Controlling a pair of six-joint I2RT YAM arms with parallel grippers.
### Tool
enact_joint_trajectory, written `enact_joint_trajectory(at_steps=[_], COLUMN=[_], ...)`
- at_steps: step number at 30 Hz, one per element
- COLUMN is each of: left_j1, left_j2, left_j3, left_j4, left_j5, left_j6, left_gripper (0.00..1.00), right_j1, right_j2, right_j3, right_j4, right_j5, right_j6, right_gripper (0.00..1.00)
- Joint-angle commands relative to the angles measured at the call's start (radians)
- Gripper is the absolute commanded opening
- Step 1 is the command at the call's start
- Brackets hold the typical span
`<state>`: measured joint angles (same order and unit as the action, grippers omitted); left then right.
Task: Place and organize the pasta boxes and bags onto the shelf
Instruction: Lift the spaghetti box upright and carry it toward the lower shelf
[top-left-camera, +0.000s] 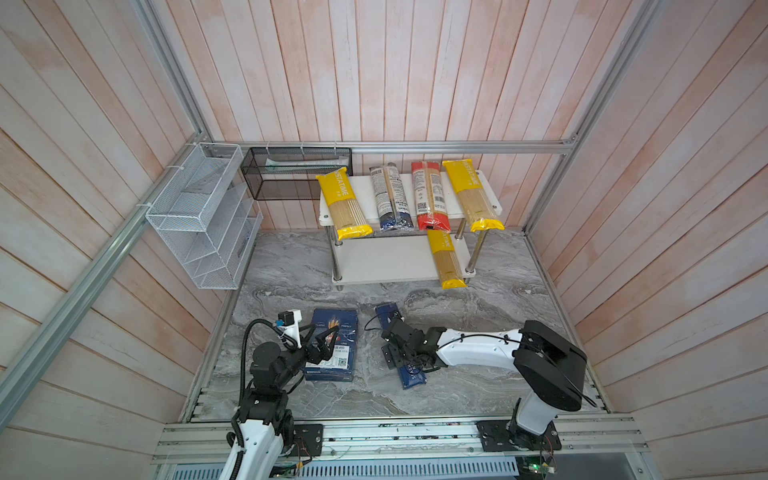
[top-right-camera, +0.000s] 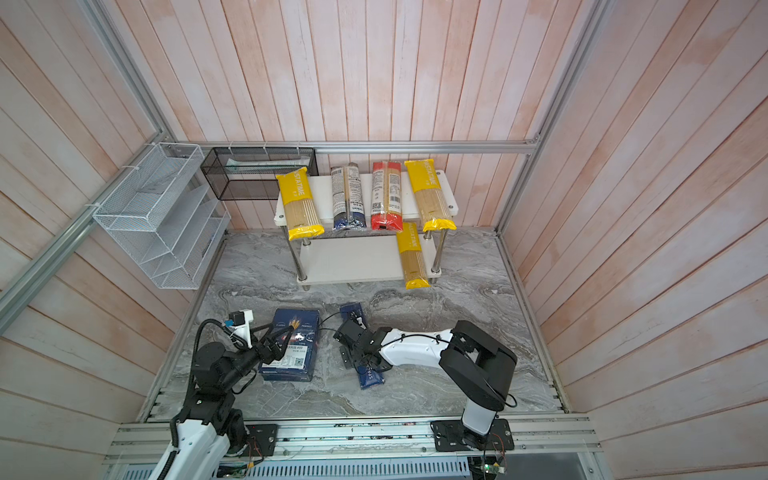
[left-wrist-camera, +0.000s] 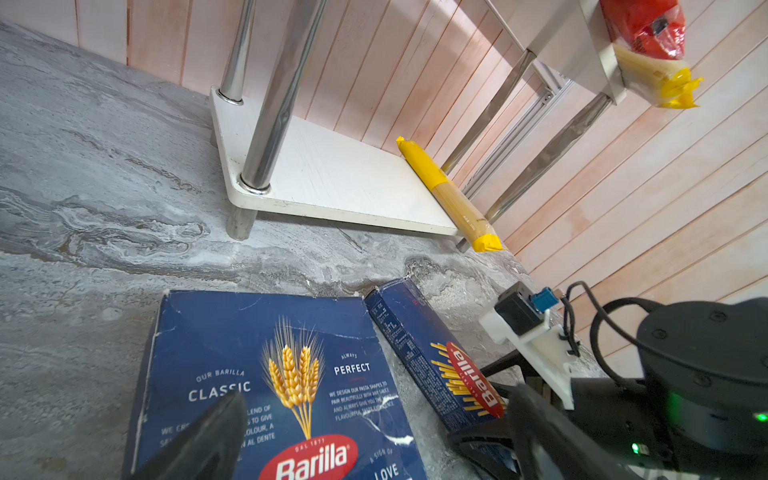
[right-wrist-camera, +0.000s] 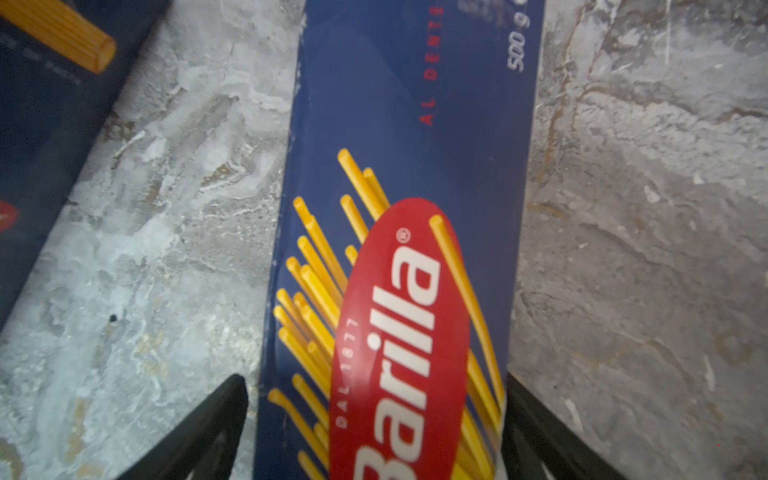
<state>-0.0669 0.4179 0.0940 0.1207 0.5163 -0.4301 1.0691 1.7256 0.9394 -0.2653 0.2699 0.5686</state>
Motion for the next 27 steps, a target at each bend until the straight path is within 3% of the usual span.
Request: enact_joint_trajectory(at_steps=[1,10,16,27], left_j1=[-0.003,-0.004,-0.003,-0.004], left_j2=[-0.003,-0.004,-0.005,-0.005], left_j3=[-0.012,-0.012,-0.012,-0.012], left_j4=[0.019,0.018,0.017,0.016], left_j5=[-0.008,-0.009,-0.010,-0.011], left_j6=[0.007,0.006,0.007,0.007], left_gripper=[1.00,1.00,1.00,1.00], right_j1=[-0.009,-0.011,-0.013,-0.013], right_j2=[0.027,0.065,0.031,-0.051], right_j3=[-0.014,-0.002,-0.021,-0.044], right_j4=[0.019,0.026,0.047,0.107], right_j5=[0.002,0.013,0.020,0.030], right_j6=[0.000,0.000,0.013,0.016], right_gripper=[0.91,0.80,0.67,0.52])
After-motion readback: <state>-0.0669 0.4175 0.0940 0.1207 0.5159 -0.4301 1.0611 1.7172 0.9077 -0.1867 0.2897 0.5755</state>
